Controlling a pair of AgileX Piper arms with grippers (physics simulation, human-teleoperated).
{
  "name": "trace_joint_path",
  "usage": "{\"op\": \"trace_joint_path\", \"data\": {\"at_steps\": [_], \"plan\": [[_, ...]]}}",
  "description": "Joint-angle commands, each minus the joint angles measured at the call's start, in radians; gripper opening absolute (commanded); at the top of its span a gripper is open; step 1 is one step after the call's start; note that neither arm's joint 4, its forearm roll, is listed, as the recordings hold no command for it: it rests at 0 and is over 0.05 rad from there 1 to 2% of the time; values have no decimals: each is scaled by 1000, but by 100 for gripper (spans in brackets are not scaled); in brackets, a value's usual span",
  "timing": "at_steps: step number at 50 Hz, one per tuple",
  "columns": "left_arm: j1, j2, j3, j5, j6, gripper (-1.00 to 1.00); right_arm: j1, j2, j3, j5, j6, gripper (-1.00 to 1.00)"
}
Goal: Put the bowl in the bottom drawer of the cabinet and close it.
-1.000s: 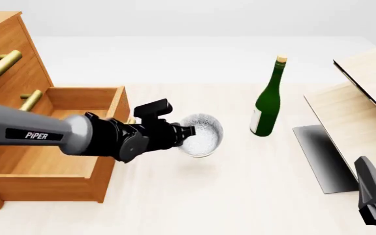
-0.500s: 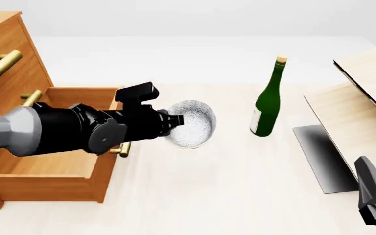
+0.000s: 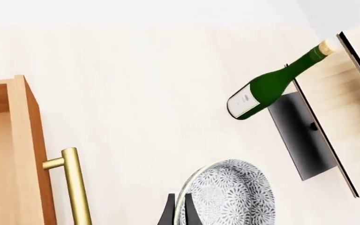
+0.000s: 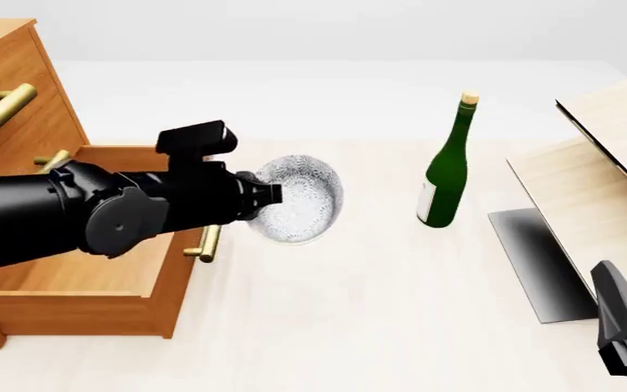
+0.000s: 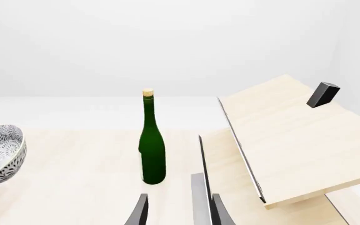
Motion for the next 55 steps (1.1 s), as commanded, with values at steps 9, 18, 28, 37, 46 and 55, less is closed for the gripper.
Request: {"op": "trace_joint_path", "data": {"at_steps": [9, 18, 28, 37, 46, 55], "plan": [[88, -219, 111, 60, 47, -100, 0, 0, 0, 0, 0, 100], [142, -300, 137, 94, 52, -100, 0, 0, 0, 0, 0, 100], [198, -354, 147, 116, 46, -100, 0, 0, 0, 0, 0, 100], [238, -383, 161, 119, 35, -100, 0, 0, 0, 0, 0, 100], [324, -439, 180, 139, 23, -100, 0, 0, 0, 0, 0, 100], [390, -467, 198, 141, 18, -100, 0, 0, 0, 0, 0, 100]]}}
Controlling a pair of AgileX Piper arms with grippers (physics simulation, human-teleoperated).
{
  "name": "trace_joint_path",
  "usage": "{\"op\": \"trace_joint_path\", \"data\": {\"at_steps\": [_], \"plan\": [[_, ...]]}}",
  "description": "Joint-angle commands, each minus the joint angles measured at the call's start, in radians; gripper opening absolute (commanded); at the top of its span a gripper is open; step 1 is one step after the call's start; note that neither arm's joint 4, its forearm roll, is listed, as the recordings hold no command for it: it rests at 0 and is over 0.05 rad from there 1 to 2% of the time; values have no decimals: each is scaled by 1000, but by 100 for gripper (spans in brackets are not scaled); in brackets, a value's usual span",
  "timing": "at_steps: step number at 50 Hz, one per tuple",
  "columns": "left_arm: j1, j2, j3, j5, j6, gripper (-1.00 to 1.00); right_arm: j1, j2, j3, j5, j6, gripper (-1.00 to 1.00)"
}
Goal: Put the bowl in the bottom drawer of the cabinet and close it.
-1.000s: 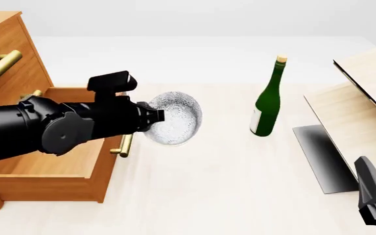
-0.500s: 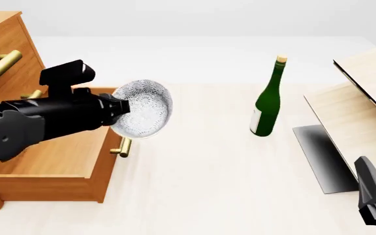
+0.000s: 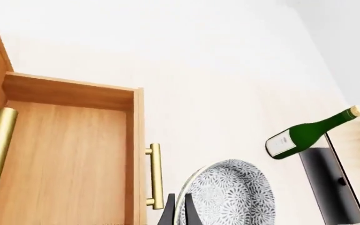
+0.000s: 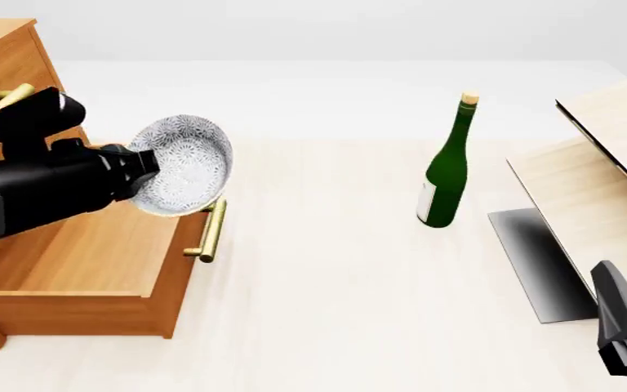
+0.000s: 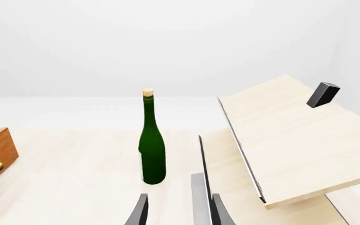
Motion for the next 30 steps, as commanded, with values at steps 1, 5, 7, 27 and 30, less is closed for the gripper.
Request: {"op": "trace_joint_path", "data": {"at_steps": [1, 5, 7, 27, 30], "plan": [[115, -101, 67, 8, 4, -100, 0, 0, 0, 0, 0, 100], [148, -108, 73, 8, 2, -100, 0, 0, 0, 0, 0, 100], [161, -110, 76, 6, 5, -100, 0, 0, 0, 0, 0, 100], [300, -79, 92, -21, 50, -100, 0, 0, 0, 0, 0, 100], [319, -71, 95, -26, 54, -100, 0, 0, 0, 0, 0, 100]]}}
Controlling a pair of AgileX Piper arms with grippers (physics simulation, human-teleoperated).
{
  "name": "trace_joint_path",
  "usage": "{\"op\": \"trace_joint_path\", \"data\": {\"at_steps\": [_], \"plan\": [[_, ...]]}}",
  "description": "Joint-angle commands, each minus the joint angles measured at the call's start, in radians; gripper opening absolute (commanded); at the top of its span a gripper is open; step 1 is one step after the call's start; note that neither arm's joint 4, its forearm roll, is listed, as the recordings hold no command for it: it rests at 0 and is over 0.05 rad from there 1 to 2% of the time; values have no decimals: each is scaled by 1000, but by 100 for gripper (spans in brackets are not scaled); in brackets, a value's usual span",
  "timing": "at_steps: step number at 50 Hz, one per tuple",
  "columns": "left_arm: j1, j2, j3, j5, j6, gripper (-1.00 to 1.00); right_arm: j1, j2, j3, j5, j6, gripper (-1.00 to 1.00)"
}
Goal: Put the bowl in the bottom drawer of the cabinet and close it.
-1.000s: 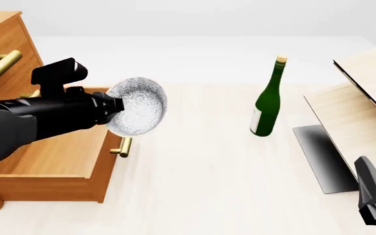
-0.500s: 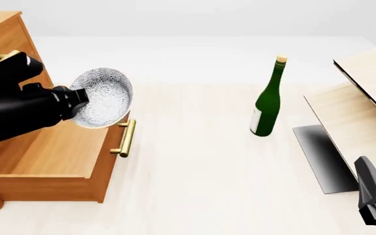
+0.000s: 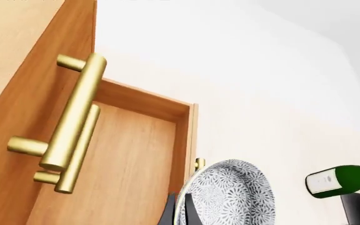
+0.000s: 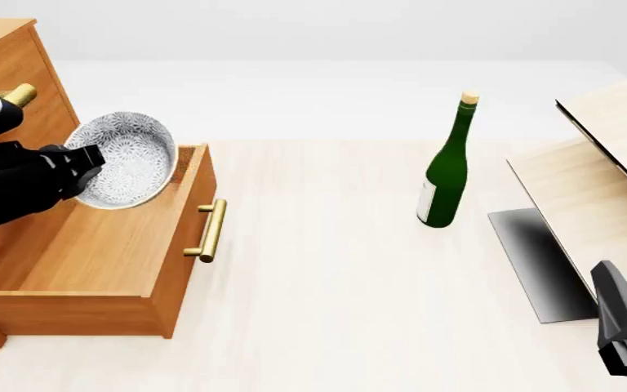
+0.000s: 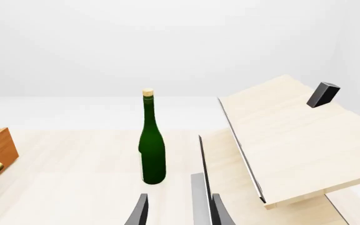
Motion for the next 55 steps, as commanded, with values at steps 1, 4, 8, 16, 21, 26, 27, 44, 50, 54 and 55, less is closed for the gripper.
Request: {"op": "trace_joint_path", "data": {"at_steps": [1, 4, 8, 16, 21, 26, 27, 44, 50, 54, 55], "plan": [[105, -34, 55, -20, 35, -100, 0, 0, 0, 0, 0, 100], [117, -23, 50, -26, 37, -100, 0, 0, 0, 0, 0, 100], [147, 6, 46, -49, 51, -100, 0, 0, 0, 0, 0, 100], [179, 39, 45, -72, 51, -100, 0, 0, 0, 0, 0, 100], [190, 53, 51, -85, 50, -100, 0, 0, 0, 0, 0, 100], [200, 77, 59, -106, 53, -100, 0, 0, 0, 0, 0, 100], [198, 80, 62, -111, 50, -100, 0, 0, 0, 0, 0, 100], [206, 152, 118, -185, 52, -100, 0, 0, 0, 0, 0, 100], [219, 162, 125, -195, 56, -100, 0, 0, 0, 0, 0, 100], [218, 152, 124, -187, 56, -100, 0, 0, 0, 0, 0, 100], [219, 152, 124, -186, 56, -100, 0, 0, 0, 0, 0, 100]]}}
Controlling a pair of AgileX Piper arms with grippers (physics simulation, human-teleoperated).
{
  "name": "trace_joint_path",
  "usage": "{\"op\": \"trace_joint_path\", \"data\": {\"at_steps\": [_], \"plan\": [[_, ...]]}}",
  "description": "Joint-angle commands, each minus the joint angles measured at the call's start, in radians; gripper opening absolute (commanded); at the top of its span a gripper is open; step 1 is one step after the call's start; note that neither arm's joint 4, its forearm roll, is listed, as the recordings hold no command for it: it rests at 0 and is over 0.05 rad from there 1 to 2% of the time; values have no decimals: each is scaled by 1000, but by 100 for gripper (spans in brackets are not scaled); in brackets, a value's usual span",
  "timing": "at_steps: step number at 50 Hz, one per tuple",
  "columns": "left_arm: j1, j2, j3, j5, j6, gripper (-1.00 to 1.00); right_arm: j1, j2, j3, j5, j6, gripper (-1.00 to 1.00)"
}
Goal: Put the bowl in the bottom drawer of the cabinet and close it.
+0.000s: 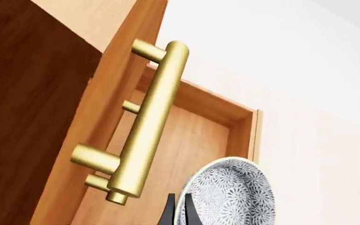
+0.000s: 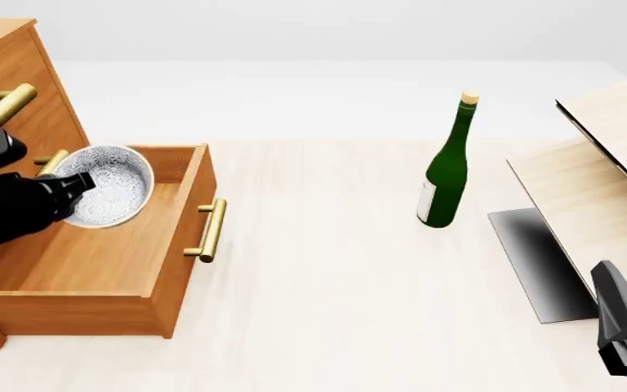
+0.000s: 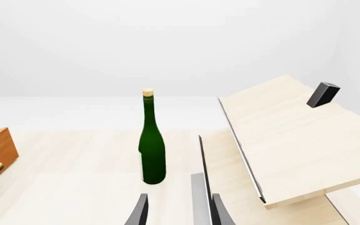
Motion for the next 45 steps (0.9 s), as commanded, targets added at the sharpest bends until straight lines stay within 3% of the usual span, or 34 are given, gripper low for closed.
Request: {"op": "trace_joint_path", "data": {"at_steps": [1, 17, 45], "plan": [[46, -47, 54, -12, 16, -100, 0, 0, 0, 0, 0, 100], [55, 15, 108, -90, -12, -100, 0, 0, 0, 0, 0, 100], [87, 102, 124, -161, 8, -100, 0, 0, 0, 0, 0, 100]]}}
